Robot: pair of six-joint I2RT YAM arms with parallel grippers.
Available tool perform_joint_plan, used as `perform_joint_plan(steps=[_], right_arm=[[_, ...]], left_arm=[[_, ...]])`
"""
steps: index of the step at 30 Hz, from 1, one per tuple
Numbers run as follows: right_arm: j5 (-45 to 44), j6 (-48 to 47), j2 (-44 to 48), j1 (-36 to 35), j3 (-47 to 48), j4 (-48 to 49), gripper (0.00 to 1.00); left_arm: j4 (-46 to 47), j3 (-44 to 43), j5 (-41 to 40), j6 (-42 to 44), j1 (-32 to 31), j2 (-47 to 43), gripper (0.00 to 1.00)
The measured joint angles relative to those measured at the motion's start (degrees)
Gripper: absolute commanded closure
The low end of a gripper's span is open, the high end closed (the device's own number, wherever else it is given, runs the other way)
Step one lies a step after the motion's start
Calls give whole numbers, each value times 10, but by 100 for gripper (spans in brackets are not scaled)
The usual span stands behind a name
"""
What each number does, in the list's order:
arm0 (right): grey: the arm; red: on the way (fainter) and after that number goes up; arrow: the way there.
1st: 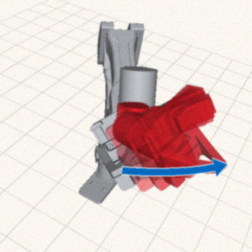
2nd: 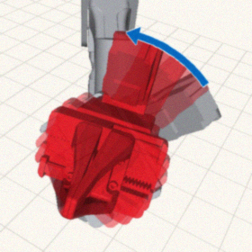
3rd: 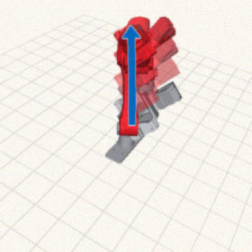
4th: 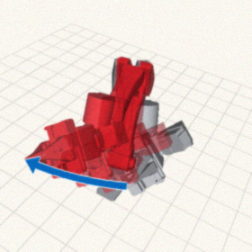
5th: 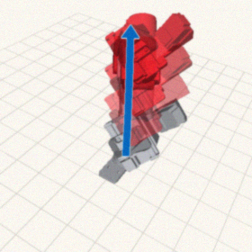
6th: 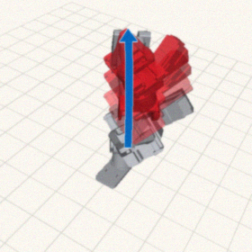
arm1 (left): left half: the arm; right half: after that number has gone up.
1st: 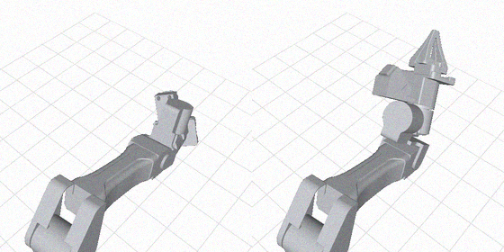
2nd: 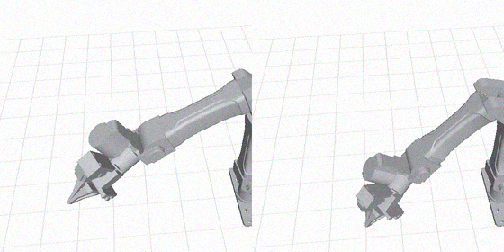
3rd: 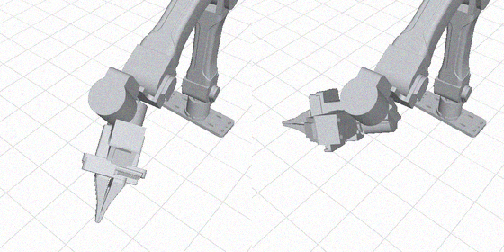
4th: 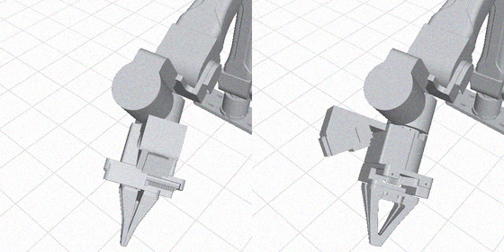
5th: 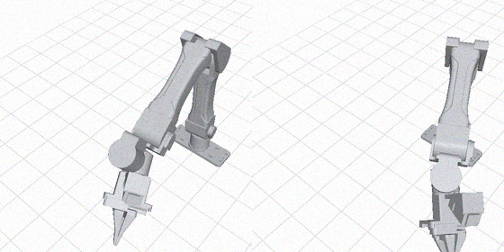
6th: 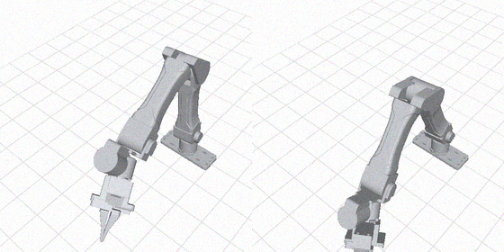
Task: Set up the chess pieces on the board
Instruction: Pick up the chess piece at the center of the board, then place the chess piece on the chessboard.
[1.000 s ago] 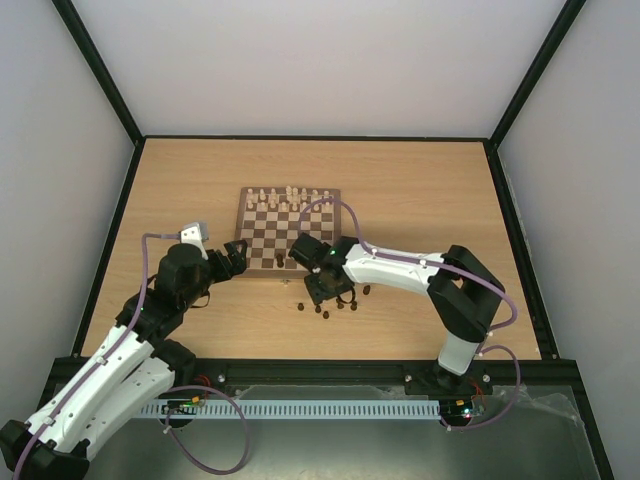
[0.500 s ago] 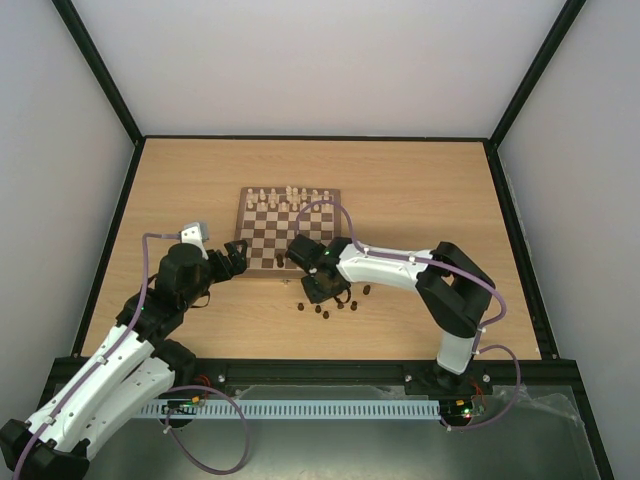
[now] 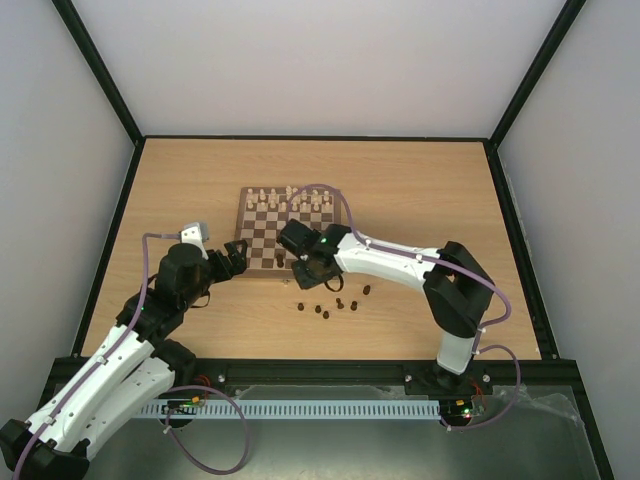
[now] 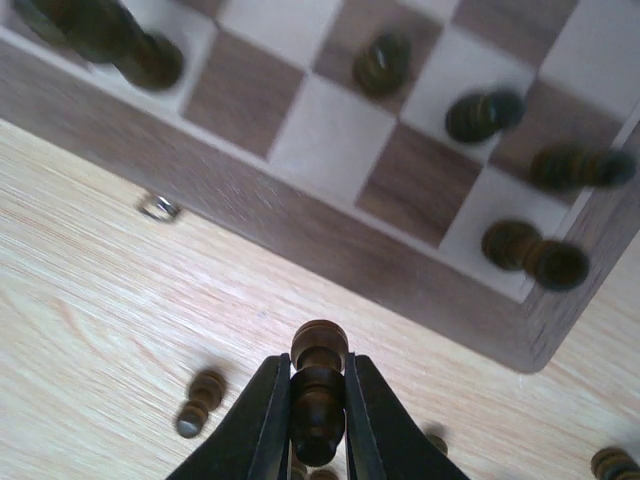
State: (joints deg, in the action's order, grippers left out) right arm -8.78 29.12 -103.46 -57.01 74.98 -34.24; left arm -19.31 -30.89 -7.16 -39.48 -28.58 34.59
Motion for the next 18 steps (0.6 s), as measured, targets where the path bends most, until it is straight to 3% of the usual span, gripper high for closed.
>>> perform_joint_plan(steps=[9, 18], right_arm=[[-7, -22, -50, 9, 117, -25, 85], [-7, -34, -109, 20, 150, -51, 84]], left_arm=[[0, 0, 0, 0, 0, 0, 1], [0, 0, 0, 0, 0, 0, 1]])
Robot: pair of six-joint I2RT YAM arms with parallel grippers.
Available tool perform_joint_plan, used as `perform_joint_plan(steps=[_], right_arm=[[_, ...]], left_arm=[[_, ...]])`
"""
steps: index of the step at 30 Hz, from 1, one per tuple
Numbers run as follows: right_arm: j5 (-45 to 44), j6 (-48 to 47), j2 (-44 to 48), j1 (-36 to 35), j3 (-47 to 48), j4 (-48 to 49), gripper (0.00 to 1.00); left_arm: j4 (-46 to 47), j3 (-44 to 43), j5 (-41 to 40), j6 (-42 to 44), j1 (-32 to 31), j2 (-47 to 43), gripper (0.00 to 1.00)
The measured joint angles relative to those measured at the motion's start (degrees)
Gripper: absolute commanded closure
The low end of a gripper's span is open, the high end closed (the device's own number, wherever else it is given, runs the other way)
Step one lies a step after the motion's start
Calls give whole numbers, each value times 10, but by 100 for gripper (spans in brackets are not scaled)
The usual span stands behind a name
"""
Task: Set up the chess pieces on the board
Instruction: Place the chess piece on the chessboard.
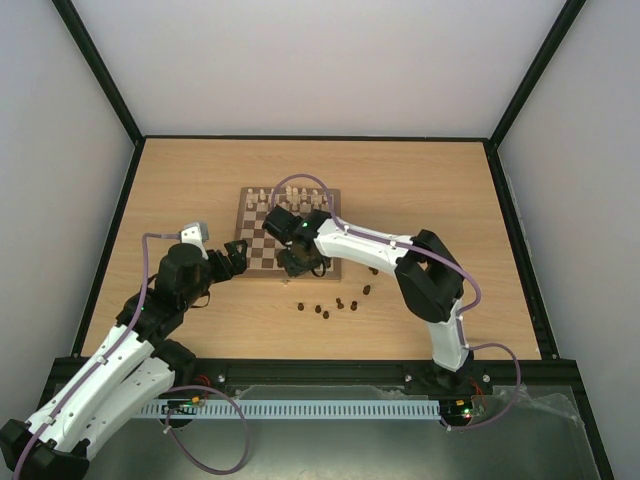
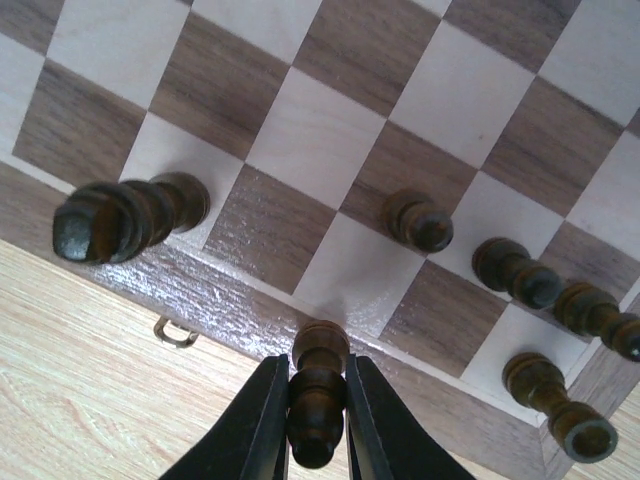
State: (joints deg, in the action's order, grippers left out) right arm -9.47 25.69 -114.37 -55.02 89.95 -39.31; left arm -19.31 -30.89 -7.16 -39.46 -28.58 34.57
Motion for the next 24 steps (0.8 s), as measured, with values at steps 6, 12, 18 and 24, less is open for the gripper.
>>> perform_joint_plan(steps=[6, 12, 18, 24], right_arm=[[0, -2, -2, 12, 8, -1, 84], [0, -6, -5, 21, 8, -1, 83], [4, -10, -12, 23, 8, 0, 82], [5, -11, -16, 25, 8, 3, 81]], left_arm=[[0, 0, 0, 0, 0, 0, 1], [0, 0, -4, 0, 0, 0, 1], [0, 0, -4, 0, 0, 0, 1], [0, 0, -4, 0, 0, 2, 1]])
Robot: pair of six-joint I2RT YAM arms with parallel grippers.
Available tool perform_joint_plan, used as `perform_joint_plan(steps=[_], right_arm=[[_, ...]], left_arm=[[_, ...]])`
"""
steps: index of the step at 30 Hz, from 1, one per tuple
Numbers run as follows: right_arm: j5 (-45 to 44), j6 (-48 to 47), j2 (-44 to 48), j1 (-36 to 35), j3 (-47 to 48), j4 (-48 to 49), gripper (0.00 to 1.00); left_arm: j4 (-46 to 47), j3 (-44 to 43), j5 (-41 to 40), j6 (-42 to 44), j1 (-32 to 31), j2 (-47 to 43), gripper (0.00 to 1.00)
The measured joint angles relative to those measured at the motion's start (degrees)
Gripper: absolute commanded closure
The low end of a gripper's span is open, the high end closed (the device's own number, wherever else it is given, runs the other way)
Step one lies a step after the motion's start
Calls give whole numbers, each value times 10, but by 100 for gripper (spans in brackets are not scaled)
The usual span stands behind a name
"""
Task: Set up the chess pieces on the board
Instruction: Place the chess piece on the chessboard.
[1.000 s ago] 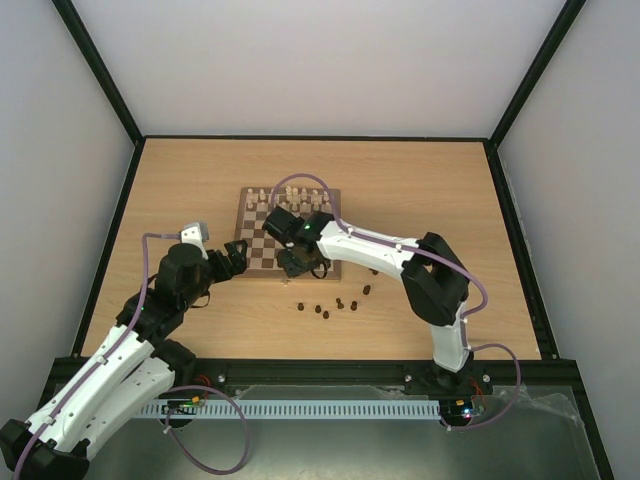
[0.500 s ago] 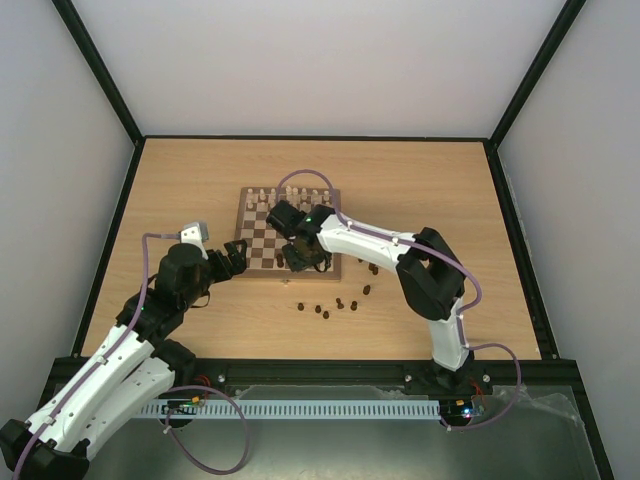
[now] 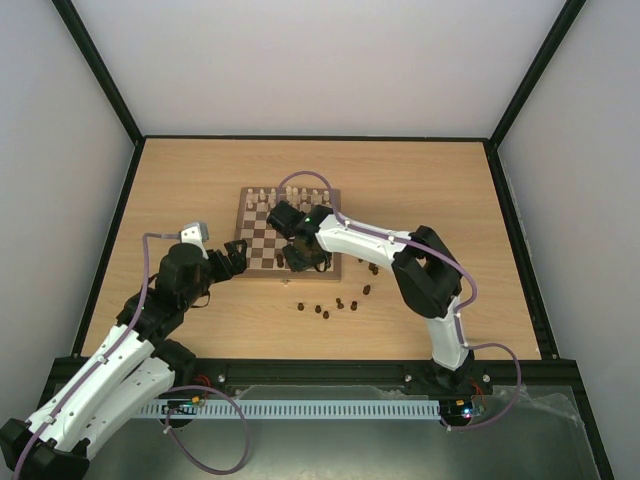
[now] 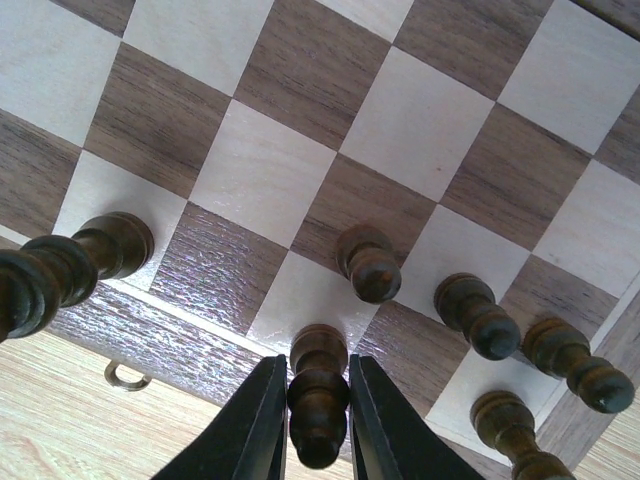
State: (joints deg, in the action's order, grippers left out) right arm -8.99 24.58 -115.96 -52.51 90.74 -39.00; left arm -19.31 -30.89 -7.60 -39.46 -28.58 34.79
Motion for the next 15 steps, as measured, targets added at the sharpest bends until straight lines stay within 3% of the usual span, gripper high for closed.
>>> perform_joint_plan(steps=[9, 15], right_arm=[[3, -2, -5, 2, 0, 3, 78], [9, -3, -5, 3, 0, 4, 70]], left_arm=[[0, 0, 0, 0, 0, 2, 1], [0, 0, 0, 0, 0, 1, 1]])
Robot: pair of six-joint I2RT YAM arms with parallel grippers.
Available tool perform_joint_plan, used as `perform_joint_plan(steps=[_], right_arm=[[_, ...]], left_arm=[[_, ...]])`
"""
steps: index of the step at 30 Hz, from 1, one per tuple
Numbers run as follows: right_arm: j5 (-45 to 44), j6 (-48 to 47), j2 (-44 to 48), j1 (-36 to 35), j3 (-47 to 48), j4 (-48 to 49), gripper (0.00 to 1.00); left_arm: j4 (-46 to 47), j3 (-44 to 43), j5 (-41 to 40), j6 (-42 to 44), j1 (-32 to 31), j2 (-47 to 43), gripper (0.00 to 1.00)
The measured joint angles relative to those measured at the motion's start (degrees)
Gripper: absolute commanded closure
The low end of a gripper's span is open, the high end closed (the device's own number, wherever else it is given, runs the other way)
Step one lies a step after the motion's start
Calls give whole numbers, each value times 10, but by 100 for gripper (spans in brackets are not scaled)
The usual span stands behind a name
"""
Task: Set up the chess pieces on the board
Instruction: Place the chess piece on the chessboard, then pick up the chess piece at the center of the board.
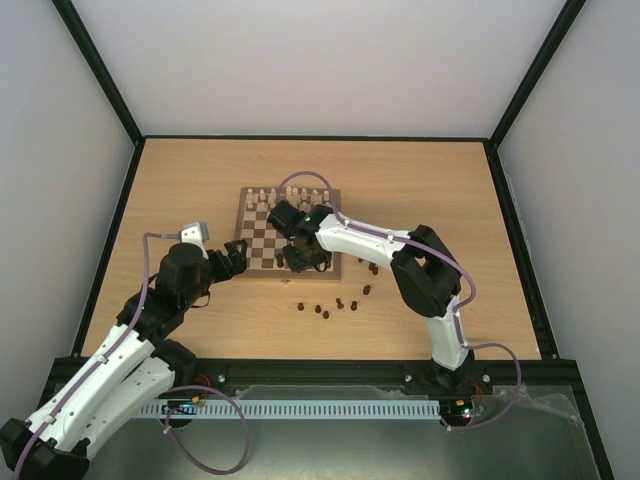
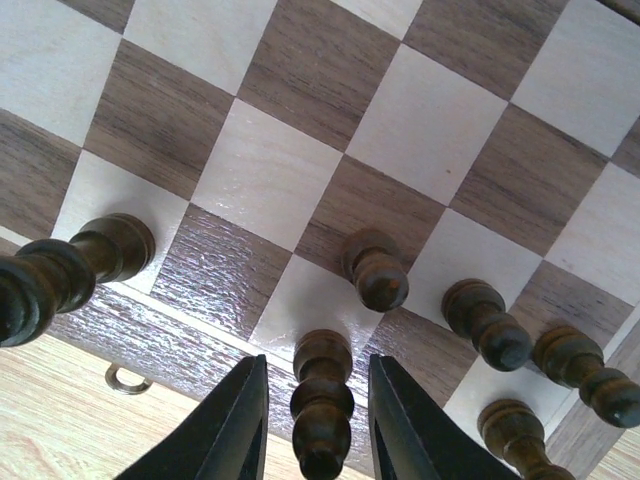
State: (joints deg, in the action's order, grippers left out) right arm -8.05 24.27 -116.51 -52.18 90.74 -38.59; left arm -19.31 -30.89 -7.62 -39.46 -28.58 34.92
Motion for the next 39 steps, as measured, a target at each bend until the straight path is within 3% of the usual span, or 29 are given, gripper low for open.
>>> perform_joint_plan(steps=[7, 13, 18, 24, 39], right_arm=[[5, 1, 25, 0, -6, 0, 58], [-13, 3, 152, 6, -48, -5, 54], [-19, 2, 240, 84, -115, -1, 54], [-27, -3, 219, 186, -193, 2, 53], [-22, -7, 207, 188, -256, 28, 60]], left_arm=[[0, 0, 0, 0, 0, 0, 1], [0, 0, 0, 0, 0, 0, 1], [0, 0, 0, 0, 0, 0, 1], [0, 0, 1, 0, 0, 4, 1], [-7, 0, 0, 0, 0, 4, 1]])
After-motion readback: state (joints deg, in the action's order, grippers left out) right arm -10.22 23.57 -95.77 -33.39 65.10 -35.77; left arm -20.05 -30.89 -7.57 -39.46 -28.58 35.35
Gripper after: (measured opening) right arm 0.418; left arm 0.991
